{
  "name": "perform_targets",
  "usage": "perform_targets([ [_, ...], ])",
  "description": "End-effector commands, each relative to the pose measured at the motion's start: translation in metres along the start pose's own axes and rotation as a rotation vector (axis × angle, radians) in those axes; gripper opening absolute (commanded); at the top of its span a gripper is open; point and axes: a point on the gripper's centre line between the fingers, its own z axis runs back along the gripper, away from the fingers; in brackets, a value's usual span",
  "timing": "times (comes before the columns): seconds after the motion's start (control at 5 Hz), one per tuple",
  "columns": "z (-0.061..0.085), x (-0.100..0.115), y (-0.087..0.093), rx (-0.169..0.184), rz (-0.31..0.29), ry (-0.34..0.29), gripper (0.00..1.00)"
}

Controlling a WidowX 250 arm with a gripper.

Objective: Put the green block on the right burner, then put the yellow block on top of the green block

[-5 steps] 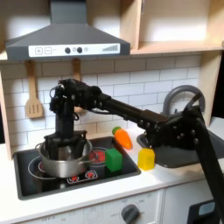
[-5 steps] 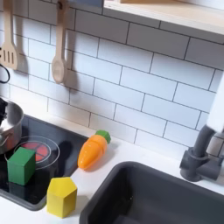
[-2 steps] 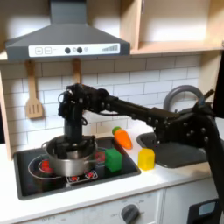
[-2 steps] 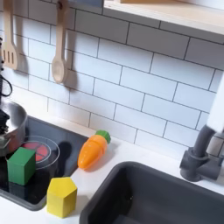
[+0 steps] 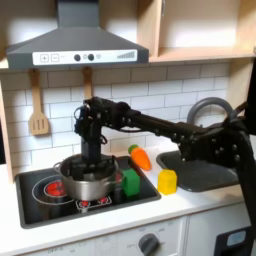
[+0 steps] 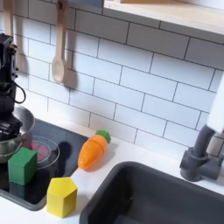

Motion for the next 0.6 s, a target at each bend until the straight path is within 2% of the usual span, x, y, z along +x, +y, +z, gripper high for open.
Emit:
perform_targets([
  [0.0,0.004,0.01,-0.001,0.021,0.012,-0.015,1.0],
  [0.2,0.017,0.021,0.006,0.028,0.031,-0.065,1.0],
  [0.4,0.022,0.035,0.005,0.021,0.036,-0.09,1.0],
])
